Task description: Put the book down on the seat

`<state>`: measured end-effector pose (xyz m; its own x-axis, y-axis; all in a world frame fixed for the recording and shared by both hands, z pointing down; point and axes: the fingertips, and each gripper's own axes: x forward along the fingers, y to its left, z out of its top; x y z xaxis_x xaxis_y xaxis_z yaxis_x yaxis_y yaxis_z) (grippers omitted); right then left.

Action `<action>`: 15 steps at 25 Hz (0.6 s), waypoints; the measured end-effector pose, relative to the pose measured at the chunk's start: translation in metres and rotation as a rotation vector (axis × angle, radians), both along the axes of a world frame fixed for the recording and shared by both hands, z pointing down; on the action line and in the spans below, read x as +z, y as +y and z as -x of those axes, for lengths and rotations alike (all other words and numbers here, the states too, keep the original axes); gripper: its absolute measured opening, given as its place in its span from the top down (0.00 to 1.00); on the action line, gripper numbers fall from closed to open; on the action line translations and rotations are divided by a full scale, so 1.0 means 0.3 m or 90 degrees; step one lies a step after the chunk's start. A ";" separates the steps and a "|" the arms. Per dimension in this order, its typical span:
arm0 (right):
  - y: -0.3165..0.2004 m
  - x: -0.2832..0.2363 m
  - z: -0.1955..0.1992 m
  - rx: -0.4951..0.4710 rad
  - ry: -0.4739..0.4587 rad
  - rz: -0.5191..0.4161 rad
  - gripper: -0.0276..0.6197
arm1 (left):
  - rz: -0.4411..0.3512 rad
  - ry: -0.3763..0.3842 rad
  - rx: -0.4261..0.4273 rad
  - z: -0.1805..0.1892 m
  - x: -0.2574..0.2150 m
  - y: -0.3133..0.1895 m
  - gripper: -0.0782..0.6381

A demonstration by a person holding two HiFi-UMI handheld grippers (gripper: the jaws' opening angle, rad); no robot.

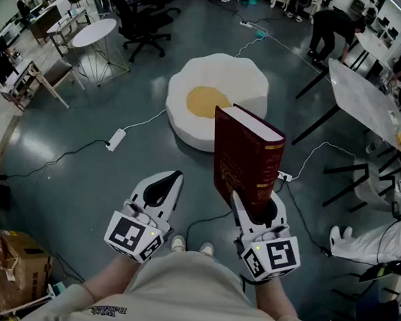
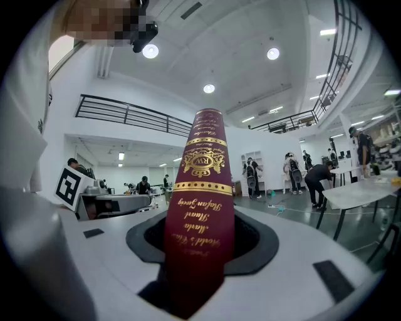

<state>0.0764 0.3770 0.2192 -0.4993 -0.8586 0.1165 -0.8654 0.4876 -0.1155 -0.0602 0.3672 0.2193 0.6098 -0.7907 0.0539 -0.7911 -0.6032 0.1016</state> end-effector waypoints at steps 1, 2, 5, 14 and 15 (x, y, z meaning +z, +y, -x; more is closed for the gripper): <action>-0.002 0.004 0.000 0.002 0.000 0.000 0.64 | 0.000 0.001 -0.003 0.006 0.006 0.001 0.88; -0.005 0.008 -0.001 0.004 0.000 0.000 0.64 | 0.001 0.001 -0.005 0.012 0.012 0.002 0.88; -0.011 0.017 -0.003 0.008 0.002 -0.002 0.64 | 0.005 -0.004 -0.004 0.016 0.026 0.003 0.88; -0.015 0.029 -0.013 0.019 0.002 -0.011 0.64 | 0.007 -0.020 0.010 0.006 0.054 0.010 0.88; -0.018 0.030 -0.024 0.021 -0.001 -0.011 0.64 | 0.006 -0.020 0.011 -0.001 0.054 0.008 0.88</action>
